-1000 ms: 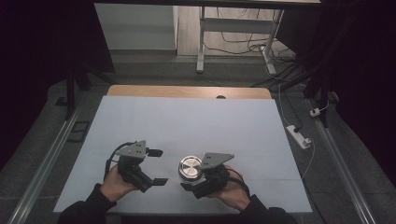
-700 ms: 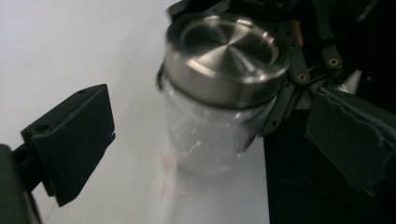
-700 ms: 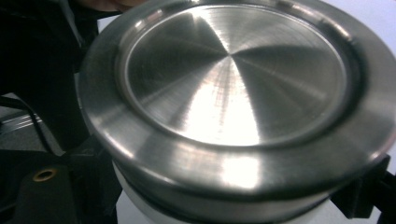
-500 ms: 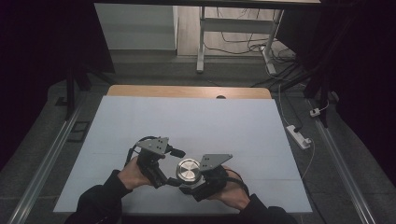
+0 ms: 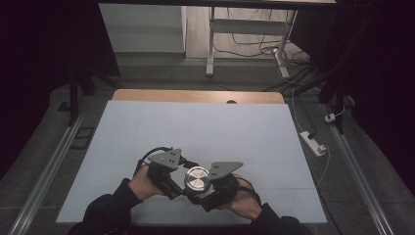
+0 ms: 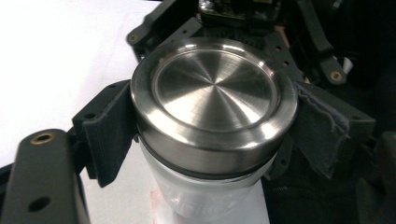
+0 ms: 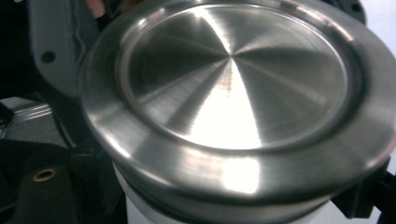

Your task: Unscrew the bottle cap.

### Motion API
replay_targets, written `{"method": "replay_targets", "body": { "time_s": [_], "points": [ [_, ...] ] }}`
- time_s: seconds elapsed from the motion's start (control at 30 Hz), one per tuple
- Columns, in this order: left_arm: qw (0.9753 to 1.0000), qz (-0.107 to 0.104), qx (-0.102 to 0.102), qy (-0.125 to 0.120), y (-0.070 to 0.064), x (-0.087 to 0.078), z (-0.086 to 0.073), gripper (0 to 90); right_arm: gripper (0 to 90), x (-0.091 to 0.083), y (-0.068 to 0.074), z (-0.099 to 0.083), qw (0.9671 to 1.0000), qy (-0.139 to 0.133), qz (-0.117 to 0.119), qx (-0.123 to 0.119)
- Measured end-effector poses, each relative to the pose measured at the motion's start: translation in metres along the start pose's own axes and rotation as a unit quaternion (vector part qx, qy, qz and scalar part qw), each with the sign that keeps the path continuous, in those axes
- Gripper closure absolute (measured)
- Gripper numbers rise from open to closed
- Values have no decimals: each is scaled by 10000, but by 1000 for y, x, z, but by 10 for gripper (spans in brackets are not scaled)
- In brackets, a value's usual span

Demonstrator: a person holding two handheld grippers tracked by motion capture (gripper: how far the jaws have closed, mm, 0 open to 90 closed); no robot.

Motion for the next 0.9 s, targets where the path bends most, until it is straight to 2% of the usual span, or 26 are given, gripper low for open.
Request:
{"method": "replay_targets", "body": {
  "time_s": [0.03,0.07,0.1,0.2,0.23,0.3,0.37,0.4,0.43,0.5,0.53,0.57,0.6,0.63,0.67,0.7,0.73,0.77,0.8,0.83,0.9],
  "points": [
    [10000,0,0,0,0,0,0,190,146,0,0,0,10000,0,0,0],
    [9995,268,-153,-79,-2,2,1,190,146,-1,-2,-1,9999,-2,-126,72],
    [9986,448,-245,-139,-5,4,2,190,146,-1,-4,-1,9997,15,-220,97],
    [9926,1048,-540,-283,-12,11,4,190,146,-2,-8,-2,9983,88,-534,234],
    [9906,1191,-593,-306,-13,13,4,189,146,-1,-9,-3,9974,122,-645,286],
    [9897,1249,-612,-325,-14,15,5,186,146,-1,-10,-4,9970,119,-696,331],
    [9905,1188,-589,-353,-13,13,6,170,146,-2,-12,-4,9968,73,-678,407],
    [9923,1024,-560,-420,-10,8,8,134,146,-3,-11,-2,9973,26,-647,345],
    [9923,1024,-560,-420,-10,8,8,131,146,-3,-10,-1,9976,2,-626,311],
    [9938,839,-522,-516,-8,0,8,110,147,-4,-8,1,9981,-54,-554,276],
    [9954,630,-487,-535,-5,-7,8,111,146,-4,-7,1,9983,-81,-515,279],
    [9954,630,-487,-535,-5,-7,8,105,146,-4,-6,2,9985,-100,-475,248],
    [9959,581,-472,-510,-4,-10,7,100,146,-3,-6,2,9987,-119,-433,235],
    [9973,434,-384,-445,-2,-14,6,105,146,-2,-5,2,9989,-114,-390,222],
    [9973,434,-384,-445,-2,-14,6,108,146,-2,-4,2,9992,-112,-335,191],
    [9984,257,-292,-403,0,-17,5,112,147,-1,-3,1,9994,-120,-273,181],
    [9984,257,-292,-403,0,-17,5,113,147,-1,-3,1,9994,-120,-273,181],
    [9992,21,-218,-343,2,-17,5,114,146,2,-1,2,9998,-99,-151,119],
    [9992,21,-218,-343,2,-17,5,115,146,2,0,3,9998,-99,-112,91],
    [9996,-89,-105,-234,2,-17,4,117,146,3,2,4,9999,-102,-68,66],
    [9997,-127,-50,-194,1,-16,4,120,146,3,3,4,9999,-109,-13,18]
  ]
}}
Point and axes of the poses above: each handheld gripper's, and its own axes: x roughly forward along the jaws, z roughly out of its top, y roughly to its left, the point moved 1 cm from there along x, roughly forward along the jaws, and after that the axes turned 12 degrees about -x, right-handed, at the moved point
